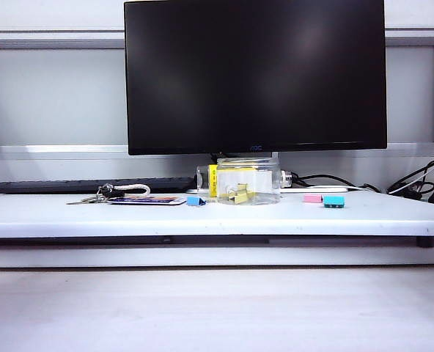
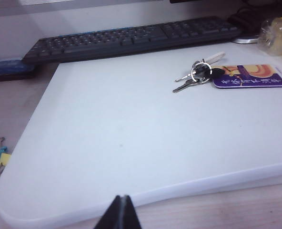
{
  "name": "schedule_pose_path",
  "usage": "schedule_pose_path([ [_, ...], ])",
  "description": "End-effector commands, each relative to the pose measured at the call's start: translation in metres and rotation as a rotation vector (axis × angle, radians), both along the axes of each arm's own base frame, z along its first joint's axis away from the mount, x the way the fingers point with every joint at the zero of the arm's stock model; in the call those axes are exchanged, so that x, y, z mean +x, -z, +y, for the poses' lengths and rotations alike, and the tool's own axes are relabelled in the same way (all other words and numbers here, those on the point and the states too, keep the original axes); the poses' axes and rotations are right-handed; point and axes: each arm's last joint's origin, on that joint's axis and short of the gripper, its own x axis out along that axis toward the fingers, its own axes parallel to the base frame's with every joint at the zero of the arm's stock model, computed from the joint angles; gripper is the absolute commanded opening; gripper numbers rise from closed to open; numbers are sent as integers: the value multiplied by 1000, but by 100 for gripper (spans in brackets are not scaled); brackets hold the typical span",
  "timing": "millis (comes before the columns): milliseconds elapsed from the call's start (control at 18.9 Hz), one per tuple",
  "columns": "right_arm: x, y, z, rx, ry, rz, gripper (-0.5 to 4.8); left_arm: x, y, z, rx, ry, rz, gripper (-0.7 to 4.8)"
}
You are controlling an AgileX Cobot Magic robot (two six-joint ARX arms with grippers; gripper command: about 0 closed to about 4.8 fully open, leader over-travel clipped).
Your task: Pick up the clips with the largest number of clips of the same color on the table and place them in a round transparent plastic box.
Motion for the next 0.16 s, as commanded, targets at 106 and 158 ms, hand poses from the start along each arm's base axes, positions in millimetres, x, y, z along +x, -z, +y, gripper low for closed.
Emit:
schedule_pose_path([
  [106,0,1,0,0,0,-6,0,0,0,0,-2,4,-8,-5],
  [158,0,1,0,0,0,-6,0,0,0,0,-2,4,-7,-5],
])
